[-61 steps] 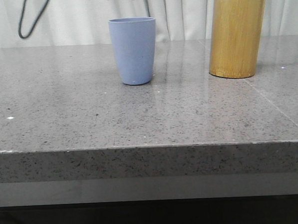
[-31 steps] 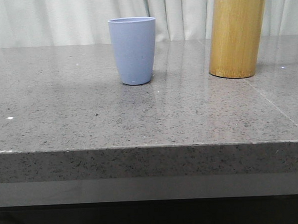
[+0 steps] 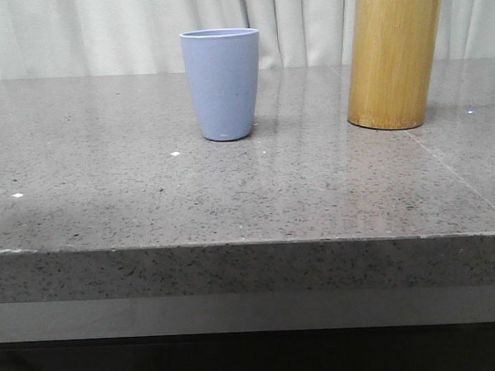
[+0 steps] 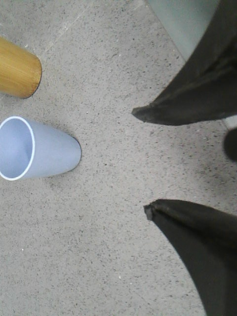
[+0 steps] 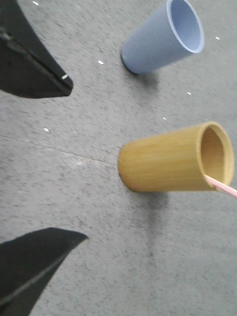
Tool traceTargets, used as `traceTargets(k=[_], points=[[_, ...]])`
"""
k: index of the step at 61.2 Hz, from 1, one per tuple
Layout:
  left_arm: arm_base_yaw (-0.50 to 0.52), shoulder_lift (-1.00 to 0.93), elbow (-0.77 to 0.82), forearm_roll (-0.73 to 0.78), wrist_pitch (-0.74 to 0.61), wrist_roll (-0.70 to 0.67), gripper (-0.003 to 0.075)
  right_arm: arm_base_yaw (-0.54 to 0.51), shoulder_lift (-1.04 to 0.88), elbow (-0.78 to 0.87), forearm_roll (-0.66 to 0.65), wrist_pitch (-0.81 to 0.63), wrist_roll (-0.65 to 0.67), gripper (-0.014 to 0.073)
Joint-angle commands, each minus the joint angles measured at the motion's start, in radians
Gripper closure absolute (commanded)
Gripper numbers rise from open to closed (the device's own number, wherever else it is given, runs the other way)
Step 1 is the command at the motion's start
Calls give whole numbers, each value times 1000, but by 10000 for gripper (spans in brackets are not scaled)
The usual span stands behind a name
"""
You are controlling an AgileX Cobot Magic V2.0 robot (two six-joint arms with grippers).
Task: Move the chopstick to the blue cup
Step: 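Move the right gripper over the pink chopstick in the bamboo holder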
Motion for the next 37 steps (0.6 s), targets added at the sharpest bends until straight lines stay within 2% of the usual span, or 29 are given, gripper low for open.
traceTargets(k=[1,12,30,37], points=[[0,-41,4,-11,-96,-11,364,-39,73,-66,-1,-126,2,34],[0,-46,8,-11,-94,-11,364,-112,253,-229,-1,-105,2,34],[0,-46,8,-11,-94,-11,364,-117,498,-499,7,-35,2,34],[0,-46,8,-11,-94,-11,364,-137,590,-614,51,8,2,34]])
